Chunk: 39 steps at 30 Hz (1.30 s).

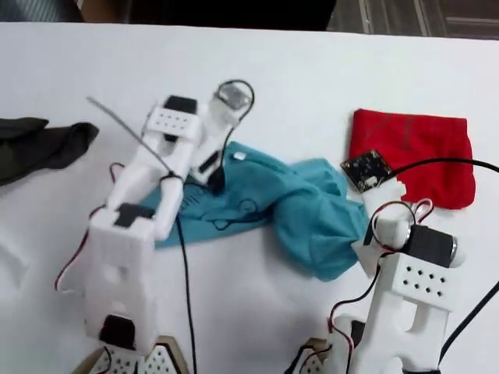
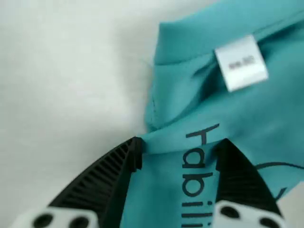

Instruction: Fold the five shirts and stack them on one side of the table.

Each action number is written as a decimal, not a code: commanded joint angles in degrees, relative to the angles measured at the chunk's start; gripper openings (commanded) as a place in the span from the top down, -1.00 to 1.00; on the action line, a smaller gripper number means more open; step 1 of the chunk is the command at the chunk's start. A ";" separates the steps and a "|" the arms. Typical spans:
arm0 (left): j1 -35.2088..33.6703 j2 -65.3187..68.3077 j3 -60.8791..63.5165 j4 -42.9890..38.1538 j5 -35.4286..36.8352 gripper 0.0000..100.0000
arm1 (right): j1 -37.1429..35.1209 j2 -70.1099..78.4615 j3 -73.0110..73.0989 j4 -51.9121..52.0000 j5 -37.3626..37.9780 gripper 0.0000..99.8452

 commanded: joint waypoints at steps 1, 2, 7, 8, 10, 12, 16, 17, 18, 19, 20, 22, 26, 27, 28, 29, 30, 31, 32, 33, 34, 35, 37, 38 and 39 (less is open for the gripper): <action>0.35 1.93 -6.46 7.47 -0.35 0.68 | 0.66 -1.45 -0.62 -0.75 0.44 0.96; 0.09 2.02 -7.60 9.76 -0.44 0.81 | 0.66 -1.45 -0.62 -1.01 0.44 0.96; -1.85 1.76 -9.89 21.01 -3.87 0.96 | 0.66 -1.27 -0.62 -5.67 0.35 0.96; -2.55 0.97 -8.75 21.10 -4.22 0.95 | 0.66 -1.19 -0.62 -6.37 0.26 0.96; -4.84 -2.20 -4.88 21.01 -5.36 0.95 | 0.66 0.04 -0.70 -6.99 0.18 0.96; -6.42 -7.12 0.40 21.01 -8.44 0.95 | 0.66 2.68 -0.70 -7.96 0.09 0.96; -10.37 -20.84 14.73 21.01 -15.38 0.95 | 0.75 9.45 -2.20 -11.21 -0.70 0.96; -11.52 -24.53 18.59 20.92 -17.76 0.95 | 0.75 11.30 -3.78 -11.56 -1.85 0.96; -12.48 -28.04 22.11 20.92 -20.31 0.95 | 0.57 13.14 -5.71 -11.47 -2.99 0.96; -13.63 -31.21 25.01 20.84 -22.77 0.95 | 0.22 14.90 -7.91 -11.30 -3.87 0.96; -14.42 -34.02 27.74 20.75 -24.79 0.95 | 0.13 16.66 -10.02 -11.21 -4.57 0.96; -15.12 -37.89 31.69 20.75 -27.16 0.94 | -1.01 19.74 -14.51 -11.21 -5.80 0.96; -15.21 -39.30 36.70 19.43 -28.66 0.90 | -4.09 24.22 -21.19 -7.60 -8.88 0.96; -15.38 -38.95 37.67 18.46 -28.57 0.86 | -5.14 25.01 -22.42 -5.41 -9.32 0.96; -16.00 -38.42 38.55 17.41 -28.57 0.79 | -6.73 25.71 -23.21 -2.86 -9.32 0.96; -16.62 -37.80 39.08 16.35 -28.57 0.72 | -8.75 26.07 -23.82 0.04 -9.23 0.96; -17.32 -37.10 39.43 15.12 -28.57 0.65 | -10.86 26.24 -24.26 2.95 -9.23 0.96; -18.29 -36.22 39.52 14.07 -28.57 0.59 | -12.97 26.24 -24.88 5.76 -9.23 0.95; -19.16 -35.43 39.43 13.45 -28.57 0.53 | -14.99 25.98 -25.76 8.57 -9.14 0.92; -20.04 -34.73 39.43 12.57 -28.66 0.51 | -16.84 25.45 -26.64 10.77 -8.35 0.87; -20.84 -34.11 39.34 11.78 -28.66 0.50 | -18.15 24.31 -27.25 12.26 -6.77 0.82; -21.36 -33.67 39.25 11.08 -28.66 0.50 | -18.86 22.81 -27.52 12.44 -5.36 0.78; -22.42 -32.97 36.70 11.25 -28.40 0.50 | -18.42 19.03 -27.43 12.44 -2.90 0.73; -22.86 -32.97 34.77 11.60 -28.13 0.50 | -17.80 17.10 -27.43 12.44 -1.93 0.73; -23.12 -33.05 32.22 12.13 -28.04 0.50 | -16.84 15.34 -27.43 12.53 -1.05 0.73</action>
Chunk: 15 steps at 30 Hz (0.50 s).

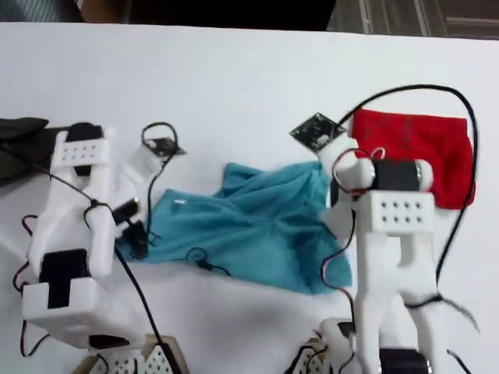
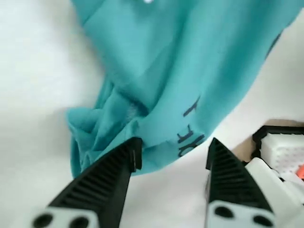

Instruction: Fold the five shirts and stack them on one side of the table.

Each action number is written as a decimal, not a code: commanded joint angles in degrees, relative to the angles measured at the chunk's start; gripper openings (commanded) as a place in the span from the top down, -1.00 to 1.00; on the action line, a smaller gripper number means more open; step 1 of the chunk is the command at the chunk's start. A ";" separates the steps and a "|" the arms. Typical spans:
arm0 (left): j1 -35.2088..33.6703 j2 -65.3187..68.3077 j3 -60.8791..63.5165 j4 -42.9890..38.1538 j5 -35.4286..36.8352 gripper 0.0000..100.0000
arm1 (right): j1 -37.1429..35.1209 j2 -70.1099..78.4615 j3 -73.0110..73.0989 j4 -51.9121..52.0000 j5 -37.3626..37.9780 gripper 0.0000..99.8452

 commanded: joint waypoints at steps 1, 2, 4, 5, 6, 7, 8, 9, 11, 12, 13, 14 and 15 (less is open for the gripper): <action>-1.58 -0.26 -8.66 1.23 0.44 0.50 | 2.07 -7.43 -2.64 0.84 3.08 0.73; -1.58 -0.09 -12.00 1.93 1.93 0.50 | 3.65 -9.10 -2.64 0.84 3.43 0.73; -1.23 0.09 -17.54 1.85 6.24 0.50 | 6.99 -11.91 -2.64 0.31 3.08 0.73; -0.62 0.18 -19.91 1.58 8.35 0.50 | 8.04 -12.88 -2.46 -0.22 2.99 0.73; 0.44 0.18 -21.23 0.79 10.46 0.50 | 8.75 -13.32 -1.93 -0.92 1.93 0.73; 1.67 0.62 -21.85 -0.26 12.48 0.50 | 8.75 -13.32 -0.79 -2.24 0.53 0.73; 3.08 1.32 -22.11 -1.23 14.59 0.50 | 8.66 -13.32 0.79 -3.38 -0.44 0.73; 4.48 2.29 -22.20 -2.46 16.53 0.50 | 8.66 -13.14 2.99 -5.32 -0.88 0.73; 7.21 5.10 -21.93 -4.57 19.60 0.50 | 8.31 -11.82 7.65 -9.98 -1.32 0.73; 8.18 6.77 -22.02 -5.19 20.75 0.50 | 8.40 -10.86 10.11 -12.44 -1.32 0.73; 9.05 8.62 -22.20 -5.63 21.45 0.50 | 8.48 -9.71 12.66 -15.16 -1.32 0.73; 9.85 10.37 -22.29 -6.07 21.89 0.50 | 8.48 -8.57 14.95 -17.80 -1.32 0.73; 10.37 12.04 -22.29 -6.42 21.98 0.50 | 8.57 -7.34 17.23 -20.26 -1.32 0.73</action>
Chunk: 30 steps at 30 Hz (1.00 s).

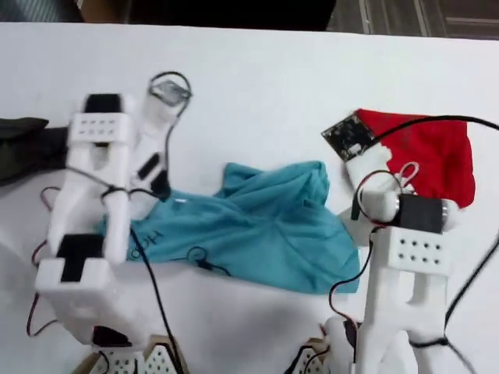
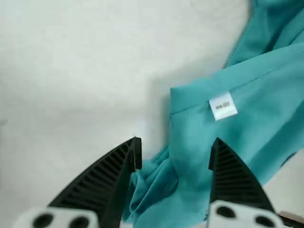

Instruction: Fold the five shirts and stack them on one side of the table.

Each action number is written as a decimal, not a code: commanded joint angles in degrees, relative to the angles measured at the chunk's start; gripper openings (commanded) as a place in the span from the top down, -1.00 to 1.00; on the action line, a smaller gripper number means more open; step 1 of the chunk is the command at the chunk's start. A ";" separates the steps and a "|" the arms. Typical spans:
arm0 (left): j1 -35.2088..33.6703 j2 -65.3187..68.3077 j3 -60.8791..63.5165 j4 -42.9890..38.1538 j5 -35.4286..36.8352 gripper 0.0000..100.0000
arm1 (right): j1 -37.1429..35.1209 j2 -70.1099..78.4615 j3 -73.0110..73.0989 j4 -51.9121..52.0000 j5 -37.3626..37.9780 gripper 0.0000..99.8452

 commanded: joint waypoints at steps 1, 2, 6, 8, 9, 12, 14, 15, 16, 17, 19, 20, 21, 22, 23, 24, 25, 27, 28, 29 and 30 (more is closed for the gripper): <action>2.29 4.31 -2.42 -1.58 1.67 0.50 | 0.84 3.30 6.59 -8.92 -0.44 0.73; 2.37 5.80 -2.42 -1.93 1.58 0.50 | 1.01 4.09 8.44 -11.21 -0.44 0.73; 2.02 10.20 -2.42 -3.60 1.41 0.50 | 2.95 6.73 13.19 -18.15 -0.44 0.73; 2.11 11.34 -2.42 -3.60 1.41 0.52 | 3.82 7.52 15.38 -21.32 -0.44 0.73; 2.29 11.52 -2.42 -3.43 1.41 0.57 | 4.18 7.96 16.62 -22.99 -0.44 0.73; 2.37 11.43 -2.95 -3.25 1.76 0.91 | 4.44 9.27 20.40 -27.74 -0.44 0.73; 2.11 11.43 -4.97 -0.97 1.85 0.93 | 4.26 10.15 22.33 -30.20 -0.44 0.73; 2.11 11.43 -6.37 0.70 1.85 0.93 | 4.26 10.59 22.86 -30.99 -0.44 0.73; 2.11 11.43 -8.40 2.37 1.85 0.96 | 4.26 10.95 23.21 -31.69 -0.44 0.73; 2.11 11.43 -10.95 4.40 1.85 0.95 | 4.09 11.47 23.30 -32.04 -0.44 0.73; 2.02 11.43 -17.10 8.00 1.85 0.95 | 4.00 12.26 23.12 -32.22 -0.53 0.73; 2.02 11.43 -20.62 9.76 1.85 0.95 | 4.00 12.35 23.03 -32.22 -0.53 0.73; 2.02 11.43 -24.13 11.60 1.85 0.95 | 4.00 12.79 22.68 -32.13 -0.62 0.73; 1.93 11.43 -27.65 13.19 1.85 0.95 | 4.00 13.14 21.89 -31.78 -1.67 0.73; 1.93 11.43 -30.37 13.98 1.93 0.95 | 4.18 13.58 21.01 -31.34 -4.04 0.73; 1.76 11.43 -32.31 13.98 2.11 0.95 | 4.26 14.37 19.52 -30.11 -6.07 0.73; 1.14 11.34 -33.89 13.98 2.81 0.95 | 4.09 15.43 17.67 -28.18 -7.74 0.73; 0.18 11.25 -36.09 13.98 4.13 0.95 | 4.00 18.24 13.10 -24.22 -9.14 0.73; -0.53 11.25 -36.97 13.98 4.66 0.95 | 4.00 19.91 10.64 -22.20 -9.23 0.73; -1.23 11.25 -38.37 13.89 5.19 0.95 | 4.00 21.67 8.00 -20.35 -9.23 0.73; -2.02 11.25 -40.13 13.71 5.98 0.95 | 4.00 23.52 5.36 -18.68 -9.23 0.73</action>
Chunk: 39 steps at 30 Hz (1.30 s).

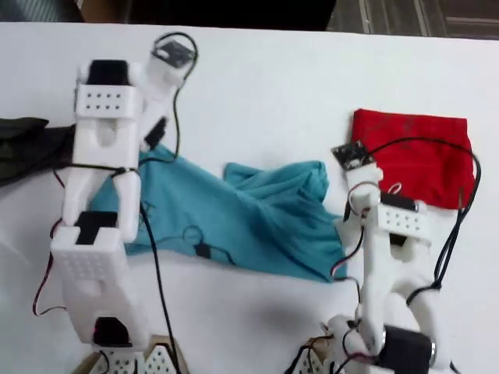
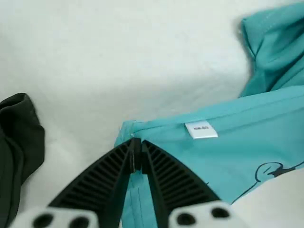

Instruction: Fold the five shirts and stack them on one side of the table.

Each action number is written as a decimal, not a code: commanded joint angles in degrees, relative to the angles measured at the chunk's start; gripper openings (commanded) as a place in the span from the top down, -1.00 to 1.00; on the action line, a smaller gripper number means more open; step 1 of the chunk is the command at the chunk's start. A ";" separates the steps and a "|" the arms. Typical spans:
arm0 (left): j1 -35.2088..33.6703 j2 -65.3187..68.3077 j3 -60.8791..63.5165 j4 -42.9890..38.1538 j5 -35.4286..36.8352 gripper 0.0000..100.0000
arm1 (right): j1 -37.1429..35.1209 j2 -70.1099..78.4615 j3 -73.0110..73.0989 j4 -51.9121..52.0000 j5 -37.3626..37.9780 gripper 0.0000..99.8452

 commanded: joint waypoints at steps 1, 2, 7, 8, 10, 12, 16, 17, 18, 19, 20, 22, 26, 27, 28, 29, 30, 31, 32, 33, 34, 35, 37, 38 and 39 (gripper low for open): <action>-3.16 -0.62 -7.60 0.35 2.99 0.95 | 0.22 5.32 -10.81 6.11 -0.70 0.73; -4.22 -0.62 -9.80 -0.35 4.57 0.95 | 0.22 7.08 -14.07 7.78 -0.70 0.73; -7.47 -0.18 -15.60 1.58 3.96 0.95 | -1.10 13.32 -29.71 19.38 -0.35 0.73; -8.18 -0.62 -13.32 1.49 1.93 0.95 | -2.15 13.85 -31.12 22.02 -0.18 0.73; -10.46 -0.88 -7.96 1.41 -1.05 0.95 | -5.05 13.85 -31.56 25.71 2.55 0.73; -13.27 -0.70 -1.98 1.23 -2.90 0.95 | -7.34 13.85 -31.30 27.56 6.07 0.73; -16.97 -0.62 10.59 0.53 -8.79 0.95 | -10.33 13.93 -28.40 25.54 8.44 0.73; -17.76 -0.62 13.23 -0.26 -9.58 0.95 | -11.21 13.93 -27.08 24.75 8.53 0.73; -18.20 -0.62 15.60 -1.32 -10.20 0.95 | -12.35 13.93 -25.76 23.87 8.53 0.73; -18.55 -0.62 17.80 -2.90 -10.37 0.95 | -13.49 13.93 -24.53 22.55 8.53 0.73; -18.64 -0.62 19.74 -4.48 -10.37 0.95 | -14.46 13.93 -23.65 20.97 8.09 0.73; -18.64 -0.62 23.08 -7.03 -10.29 0.95 | -16.48 13.93 -23.21 18.33 7.74 0.73; -18.20 -0.62 26.51 -10.64 -10.29 0.95 | -19.74 14.55 -23.38 14.20 0.18 0.72; -18.20 -0.62 26.77 -11.16 -10.29 0.95 | -20.62 14.55 -23.12 13.49 -1.49 0.72; -18.20 -0.62 26.86 -11.43 -10.29 0.95 | -21.41 14.64 -23.12 13.23 -2.90 0.72; -18.20 -0.62 26.77 -11.34 -10.29 0.95 | -22.29 14.64 -23.12 12.97 -4.04 0.72; -18.20 -0.70 26.77 -11.34 -10.29 0.95 | -22.90 15.08 -23.12 12.97 -4.92 0.72; -18.20 -0.70 26.77 -11.34 -10.29 0.95 | -23.25 15.78 -23.47 12.97 -5.80 0.72; -18.20 -0.70 26.77 -11.34 -10.29 0.95 | -23.34 16.66 -23.56 12.79 -6.59 0.72; -18.20 -0.70 26.77 -11.34 -10.29 0.95 | -23.16 17.71 -23.56 12.00 -7.38 0.72; -18.29 -0.70 26.77 -11.34 -10.29 0.95 | -22.81 18.95 -23.56 11.47 -8.53 0.72; -18.29 -0.70 26.77 -11.34 -10.29 0.95 | -22.20 20.35 -23.56 11.03 -9.76 0.72; -18.29 -0.70 26.77 -11.25 -10.29 0.95 | -20.88 22.99 -23.56 9.80 -11.60 0.72; -18.29 -0.79 26.77 -11.16 -10.29 0.95 | -20.35 24.13 -23.56 9.27 -12.04 0.72; -18.29 -0.79 26.77 -11.16 -10.29 0.95 | -20.18 24.92 -23.56 8.75 -12.22 0.72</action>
